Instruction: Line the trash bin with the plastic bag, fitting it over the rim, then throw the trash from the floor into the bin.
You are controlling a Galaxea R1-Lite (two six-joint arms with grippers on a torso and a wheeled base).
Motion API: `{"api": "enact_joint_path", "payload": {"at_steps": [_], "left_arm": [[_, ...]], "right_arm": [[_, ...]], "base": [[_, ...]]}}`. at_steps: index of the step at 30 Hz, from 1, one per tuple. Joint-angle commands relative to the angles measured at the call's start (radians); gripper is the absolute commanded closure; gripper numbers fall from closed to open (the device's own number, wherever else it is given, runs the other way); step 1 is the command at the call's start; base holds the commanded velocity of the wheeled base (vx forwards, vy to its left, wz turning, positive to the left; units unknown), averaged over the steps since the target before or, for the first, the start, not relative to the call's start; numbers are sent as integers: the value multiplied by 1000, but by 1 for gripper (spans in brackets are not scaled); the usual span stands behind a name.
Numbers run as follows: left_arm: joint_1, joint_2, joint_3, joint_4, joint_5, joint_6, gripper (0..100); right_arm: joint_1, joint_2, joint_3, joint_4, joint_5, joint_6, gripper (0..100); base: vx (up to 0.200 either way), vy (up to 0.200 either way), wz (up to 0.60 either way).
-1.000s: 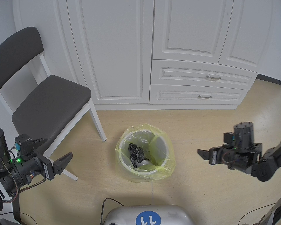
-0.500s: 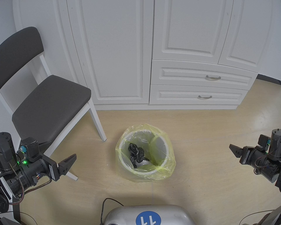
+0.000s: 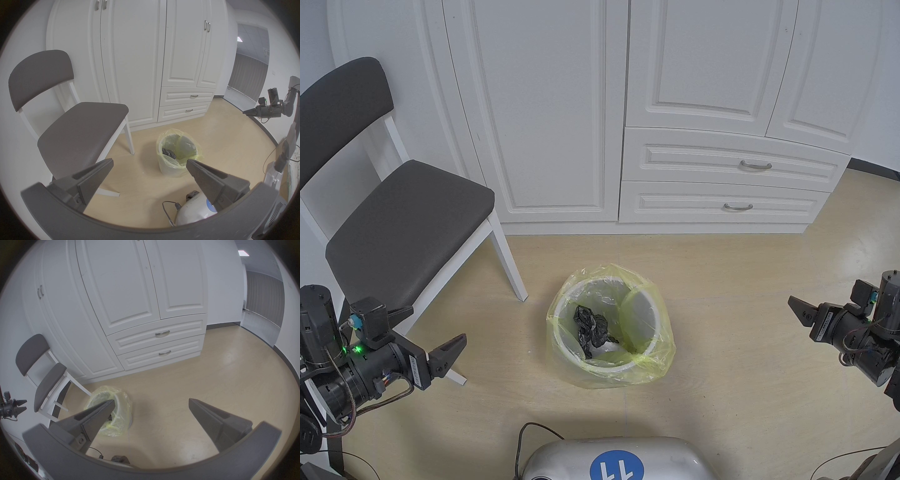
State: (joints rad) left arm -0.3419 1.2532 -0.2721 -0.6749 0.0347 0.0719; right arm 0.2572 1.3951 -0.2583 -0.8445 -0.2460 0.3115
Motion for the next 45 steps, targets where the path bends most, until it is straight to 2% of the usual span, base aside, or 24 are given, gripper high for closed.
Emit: {"api": "enact_joint_path", "payload": {"at_steps": [1,7,13,15,20,27,28,32,33,34,37,41,45], "left_arm": [[0,15,4,0,1,0,0],[-5,46,4,-2,1,-17,0],[-2,68,-2,-18,1,-34,0],[0,75,-2,-40,-1,-55,0],[11,88,-2,-71,-2,-69,0],[12,92,-7,-72,-1,-69,0],[12,91,-10,-72,-1,-66,0],[18,78,-12,-74,-1,-66,0],[18,78,-12,-74,-1,-66,0],[20,75,-10,-74,-1,-63,0],[20,75,-7,-74,-1,-61,0],[20,80,-9,-74,-1,-61,0],[20,75,-9,-74,-1,-61,0]], "right_arm": [[8,78,4,-47,-1,-2,0],[65,199,-16,-160,-12,-2,0],[177,412,-130,-300,-167,-2,0],[195,472,-173,-321,-191,-12,0],[221,562,-259,-275,-185,-18,0],[215,798,-435,-237,-118,-18,0],[211,894,-522,-235,-101,-22,0],[195,1045,-737,-186,-92,-55,0],[195,1045,-737,-186,-92,-55,0],[189,1104,-858,-133,-88,-57,0],[186,1184,-1016,-41,-87,-55,0],[183,1259,-1130,36,-88,-52,0],[177,1295,-1170,65,-90,-51,0]], "base": [[0,0,0],[0,0,0],[0,0,0],[0,0,0],[0,0,0],[0,0,0],[0,0,0],[0,0,0],[0,0,0],[0,0,0],[0,0,0],[0,0,0],[0,0,0]]}}
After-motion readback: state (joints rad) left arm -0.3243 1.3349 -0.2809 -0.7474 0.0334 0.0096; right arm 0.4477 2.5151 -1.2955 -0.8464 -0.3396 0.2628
